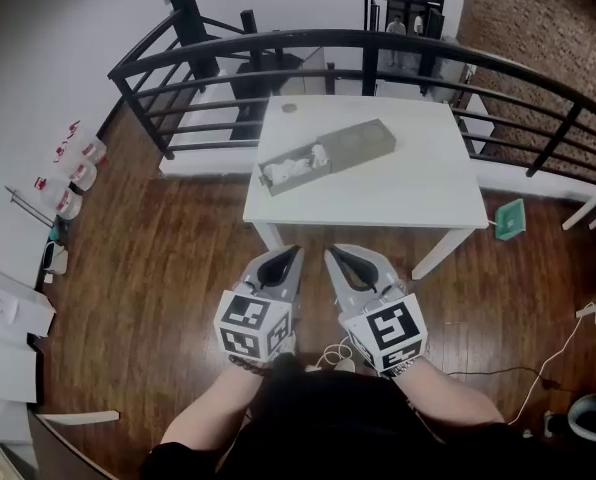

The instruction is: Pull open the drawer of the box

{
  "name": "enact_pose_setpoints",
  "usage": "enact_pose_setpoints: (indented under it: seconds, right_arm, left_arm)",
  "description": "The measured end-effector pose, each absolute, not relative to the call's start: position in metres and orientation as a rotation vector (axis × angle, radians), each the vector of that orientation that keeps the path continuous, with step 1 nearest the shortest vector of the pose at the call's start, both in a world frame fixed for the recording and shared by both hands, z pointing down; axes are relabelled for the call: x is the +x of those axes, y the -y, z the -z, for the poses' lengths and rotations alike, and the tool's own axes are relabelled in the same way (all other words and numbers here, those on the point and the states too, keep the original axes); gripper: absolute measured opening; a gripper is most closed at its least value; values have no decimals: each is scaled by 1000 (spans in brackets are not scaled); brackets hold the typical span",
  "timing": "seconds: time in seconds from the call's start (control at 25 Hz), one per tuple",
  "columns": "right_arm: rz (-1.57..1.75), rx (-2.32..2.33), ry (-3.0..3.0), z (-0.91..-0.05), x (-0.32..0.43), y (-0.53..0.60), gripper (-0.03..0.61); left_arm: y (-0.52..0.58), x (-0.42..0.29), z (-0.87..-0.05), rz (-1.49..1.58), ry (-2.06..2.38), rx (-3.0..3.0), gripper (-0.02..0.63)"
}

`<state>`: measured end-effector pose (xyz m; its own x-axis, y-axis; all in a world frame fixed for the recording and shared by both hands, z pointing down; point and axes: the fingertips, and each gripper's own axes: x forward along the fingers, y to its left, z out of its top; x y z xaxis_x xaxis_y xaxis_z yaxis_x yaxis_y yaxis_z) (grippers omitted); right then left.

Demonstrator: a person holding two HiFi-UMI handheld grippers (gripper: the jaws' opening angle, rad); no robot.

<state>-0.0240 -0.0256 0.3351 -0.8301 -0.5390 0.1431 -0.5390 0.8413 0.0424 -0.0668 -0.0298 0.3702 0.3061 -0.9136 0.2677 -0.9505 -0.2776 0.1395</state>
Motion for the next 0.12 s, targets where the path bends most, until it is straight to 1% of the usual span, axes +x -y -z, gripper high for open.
enact_pose_setpoints:
  seconds: [0.12]
  right_arm:
    - [14, 849, 2879, -331, -35, 30, -8]
  left_arm:
    - [34, -77, -364, -198, 1704, 2326, 17]
